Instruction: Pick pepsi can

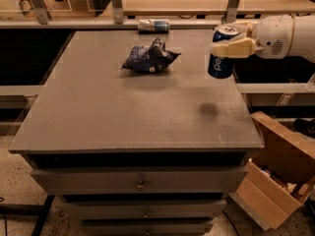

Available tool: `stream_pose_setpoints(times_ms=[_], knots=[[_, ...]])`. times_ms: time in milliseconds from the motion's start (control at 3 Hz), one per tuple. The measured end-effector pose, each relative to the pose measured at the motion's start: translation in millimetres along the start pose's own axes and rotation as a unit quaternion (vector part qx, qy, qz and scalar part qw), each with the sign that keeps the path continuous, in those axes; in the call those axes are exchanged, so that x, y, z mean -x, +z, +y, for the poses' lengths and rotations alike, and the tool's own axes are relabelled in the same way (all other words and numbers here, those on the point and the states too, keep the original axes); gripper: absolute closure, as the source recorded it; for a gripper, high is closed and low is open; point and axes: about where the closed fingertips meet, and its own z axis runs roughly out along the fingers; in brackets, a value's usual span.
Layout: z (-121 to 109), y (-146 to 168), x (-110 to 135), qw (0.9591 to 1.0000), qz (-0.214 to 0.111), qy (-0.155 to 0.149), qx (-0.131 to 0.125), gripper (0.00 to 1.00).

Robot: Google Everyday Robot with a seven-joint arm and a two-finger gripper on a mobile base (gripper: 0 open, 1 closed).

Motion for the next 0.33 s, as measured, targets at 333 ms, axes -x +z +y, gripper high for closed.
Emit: stream_pose_setpoints(times_ms=[333], knots=[[0.8,1.8,-1.7,1.0,0.001,0.002,0.001,1.0]])
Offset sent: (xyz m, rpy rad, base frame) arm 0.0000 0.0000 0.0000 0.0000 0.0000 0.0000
